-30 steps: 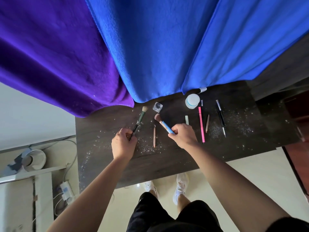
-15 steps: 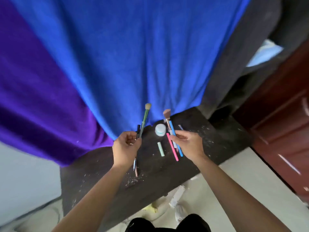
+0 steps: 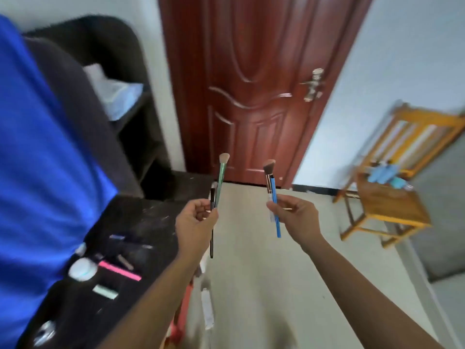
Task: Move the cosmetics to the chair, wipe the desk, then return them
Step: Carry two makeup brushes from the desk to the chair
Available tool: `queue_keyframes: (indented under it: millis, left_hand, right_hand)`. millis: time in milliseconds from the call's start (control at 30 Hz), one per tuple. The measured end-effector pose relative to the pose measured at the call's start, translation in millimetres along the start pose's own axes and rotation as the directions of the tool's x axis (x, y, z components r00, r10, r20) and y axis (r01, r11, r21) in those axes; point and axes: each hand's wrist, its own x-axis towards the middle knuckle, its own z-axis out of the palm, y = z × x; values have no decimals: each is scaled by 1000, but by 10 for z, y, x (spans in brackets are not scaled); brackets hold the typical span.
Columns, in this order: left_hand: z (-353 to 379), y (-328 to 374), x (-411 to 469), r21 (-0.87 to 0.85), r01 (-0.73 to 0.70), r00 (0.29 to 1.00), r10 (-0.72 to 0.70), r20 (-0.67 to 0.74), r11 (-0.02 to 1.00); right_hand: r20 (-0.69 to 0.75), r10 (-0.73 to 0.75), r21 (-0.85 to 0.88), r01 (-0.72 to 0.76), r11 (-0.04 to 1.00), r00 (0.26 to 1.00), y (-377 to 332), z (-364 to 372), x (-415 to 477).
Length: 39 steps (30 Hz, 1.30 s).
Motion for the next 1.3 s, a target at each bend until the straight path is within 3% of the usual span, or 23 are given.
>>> queue_keyframes:
  millis: [233, 567, 933, 1300]
  left_hand:
    - [2136, 185, -416, 84, -116, 944, 84, 318, 990]
    - [4987, 475, -1140, 49, -131, 866, 90, 492, 990]
    - [6751, 263, -570, 108, -111, 840, 35, 541, 988]
    - [8949, -164, 730, 202, -7, 780, -122, 614, 979]
  right_hand:
    - [-292, 102, 118, -70, 991, 951, 760, -1880, 242]
    - [-449, 167, 126, -123, 984, 878, 1638, -4367, 929]
    - [-452, 238, 116, -208, 971, 860, 2248, -5224, 2425]
    - [-487, 356, 117, -344, 932, 798, 2850, -6109, 4613]
